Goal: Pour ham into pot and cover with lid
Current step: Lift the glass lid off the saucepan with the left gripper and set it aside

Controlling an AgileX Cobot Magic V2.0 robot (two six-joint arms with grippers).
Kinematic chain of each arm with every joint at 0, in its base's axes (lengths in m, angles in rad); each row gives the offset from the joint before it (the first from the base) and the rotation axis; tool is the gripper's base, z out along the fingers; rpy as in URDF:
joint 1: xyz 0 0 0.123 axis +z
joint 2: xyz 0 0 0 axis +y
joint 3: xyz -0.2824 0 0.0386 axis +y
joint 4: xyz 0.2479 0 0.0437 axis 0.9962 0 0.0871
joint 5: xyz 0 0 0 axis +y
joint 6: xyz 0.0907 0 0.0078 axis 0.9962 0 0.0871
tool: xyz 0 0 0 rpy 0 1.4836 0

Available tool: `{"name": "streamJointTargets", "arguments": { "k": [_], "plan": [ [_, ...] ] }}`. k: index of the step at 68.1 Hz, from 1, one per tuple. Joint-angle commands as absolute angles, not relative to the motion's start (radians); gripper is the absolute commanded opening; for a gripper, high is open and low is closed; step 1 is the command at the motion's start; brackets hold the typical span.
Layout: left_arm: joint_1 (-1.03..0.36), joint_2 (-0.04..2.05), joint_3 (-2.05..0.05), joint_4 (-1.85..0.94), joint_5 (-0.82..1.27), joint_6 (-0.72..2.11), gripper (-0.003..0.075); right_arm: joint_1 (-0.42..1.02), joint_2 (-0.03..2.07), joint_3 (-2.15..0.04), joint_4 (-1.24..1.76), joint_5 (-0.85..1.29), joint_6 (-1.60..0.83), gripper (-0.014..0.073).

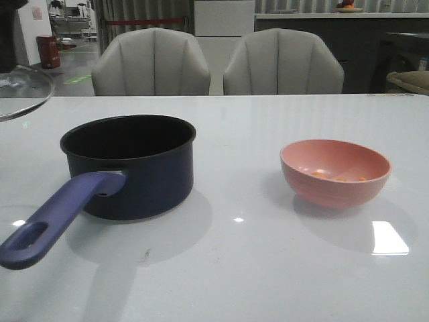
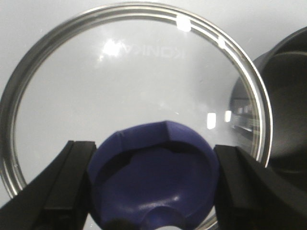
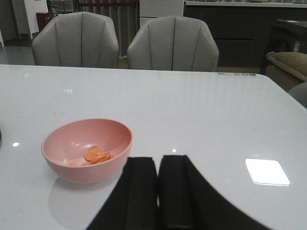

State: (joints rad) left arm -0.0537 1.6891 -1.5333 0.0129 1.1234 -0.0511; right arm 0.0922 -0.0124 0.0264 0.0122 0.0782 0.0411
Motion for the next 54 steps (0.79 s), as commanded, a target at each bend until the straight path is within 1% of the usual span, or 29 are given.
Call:
{"name": "streamJointTargets", "arguments": {
  "k": [1,10,19,27,39,54],
  "plan": [
    [0.058,1.626,-1.478,-0.100,1.033,0.038,0.0298,0.087,-0.031,0.021,0.000,-0.008,0.035,0.0155],
    [0.160,1.626,-1.350,-0.130,0.910,0.042,0.0298,0.087,-0.031,0.021,0.000,-0.008,0.035,0.0155],
    [0.169,1.635,-1.249,-0.130,0.811,0.124,0.0298,0.087,-0.031,0.021,0.000,-0.008,0.035,0.0155],
    [0.167,1.663,-1.191,-0.155,0.744,0.127,0.0298,0.087,-0.031,0.021,0.000,-0.008,0.035,0.0155],
    [0.165,1.731,-1.186,-0.173,0.746,0.127,0.0298,0.087,-0.031,0.021,0.000,-0.008,0.035,0.0155],
    [0.165,1.765,-1.186,-0.192,0.755,0.127,0.0306,0.083,-0.031,0.021,0.000,-0.008,0.035,0.0155]
  ]
}}
